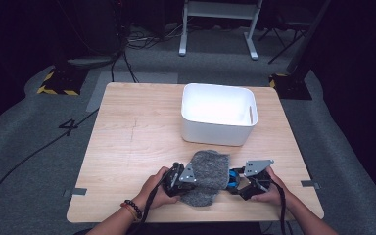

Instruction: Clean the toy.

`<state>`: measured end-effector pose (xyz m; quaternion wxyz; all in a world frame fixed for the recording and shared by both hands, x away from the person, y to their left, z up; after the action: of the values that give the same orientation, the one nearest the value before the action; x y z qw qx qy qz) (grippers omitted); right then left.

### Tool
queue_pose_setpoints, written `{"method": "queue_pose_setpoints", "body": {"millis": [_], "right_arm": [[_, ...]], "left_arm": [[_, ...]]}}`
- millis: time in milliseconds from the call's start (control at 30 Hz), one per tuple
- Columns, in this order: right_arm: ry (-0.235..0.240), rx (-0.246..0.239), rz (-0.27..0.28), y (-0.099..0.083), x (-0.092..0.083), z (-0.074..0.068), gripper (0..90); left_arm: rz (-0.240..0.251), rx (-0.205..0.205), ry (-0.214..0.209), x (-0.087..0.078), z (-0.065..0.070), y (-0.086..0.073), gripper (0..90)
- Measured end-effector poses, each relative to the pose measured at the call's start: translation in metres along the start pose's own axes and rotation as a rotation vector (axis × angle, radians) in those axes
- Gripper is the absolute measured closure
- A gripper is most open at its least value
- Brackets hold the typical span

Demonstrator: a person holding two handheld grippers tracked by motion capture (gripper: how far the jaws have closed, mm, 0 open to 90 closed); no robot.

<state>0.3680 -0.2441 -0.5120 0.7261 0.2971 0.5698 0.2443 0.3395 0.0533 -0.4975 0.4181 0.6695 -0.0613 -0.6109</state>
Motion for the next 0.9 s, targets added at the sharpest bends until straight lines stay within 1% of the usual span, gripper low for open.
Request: {"method": "queue_pose_setpoints", "body": {"millis": [67, 133, 200, 267, 333, 367, 500, 567, 633, 800, 900], "right_arm": [[0.000, 0.000, 0.000, 0.000, 0.000, 0.000, 24.3], [-0.001, 0.000, -0.002, 0.000, 0.000, 0.000, 24.3], [-0.002, 0.003, -0.004, 0.001, 0.000, 0.000, 24.4], [0.001, 0.016, -0.014, 0.002, 0.000, 0.000, 24.5], [-0.003, 0.031, -0.024, 0.004, 0.000, -0.001, 24.6], [-0.008, 0.036, -0.025, 0.005, 0.001, -0.001, 24.5], [-0.033, 0.053, -0.034, 0.008, 0.004, -0.003, 24.5], [-0.042, 0.065, -0.040, 0.009, 0.004, -0.003, 24.5], [-0.049, 0.070, -0.033, 0.008, 0.005, -0.002, 24.5], [-0.058, 0.083, -0.031, 0.009, 0.005, -0.002, 24.6], [-0.064, 0.084, -0.044, 0.010, 0.005, -0.003, 24.5]], "left_arm": [[0.002, -0.012, 0.003, -0.001, -0.004, -0.004, 80.1], [0.001, -0.015, 0.010, -0.002, -0.006, -0.005, 80.0], [0.003, -0.017, 0.005, -0.002, -0.009, -0.005, 80.0], [0.003, -0.007, 0.020, -0.001, -0.011, -0.004, 80.1], [0.008, -0.014, 0.038, -0.001, -0.013, -0.004, 80.0], [0.017, -0.025, 0.046, 0.000, -0.015, -0.003, 80.0], [0.028, -0.050, 0.070, 0.003, -0.020, 0.000, 79.9], [0.032, -0.050, 0.087, 0.004, -0.020, 0.002, 79.8], [0.037, -0.052, 0.102, 0.006, -0.020, 0.003, 79.7], [0.046, -0.063, 0.127, 0.008, -0.024, 0.005, 79.9], [0.055, -0.068, 0.131, 0.009, -0.027, 0.006, 80.0]]}}
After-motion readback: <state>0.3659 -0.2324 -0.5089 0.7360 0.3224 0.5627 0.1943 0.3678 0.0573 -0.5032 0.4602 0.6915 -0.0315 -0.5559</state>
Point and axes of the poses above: each handheld gripper's, and its own axes: x roughly forward along the jaws, y roughly out of its top, z roughly to its right, the point moved 1 cm from there along x, roughly forward along the jaws, and after that the axes turned 13 degrees about -x, right-handed, at the moved point
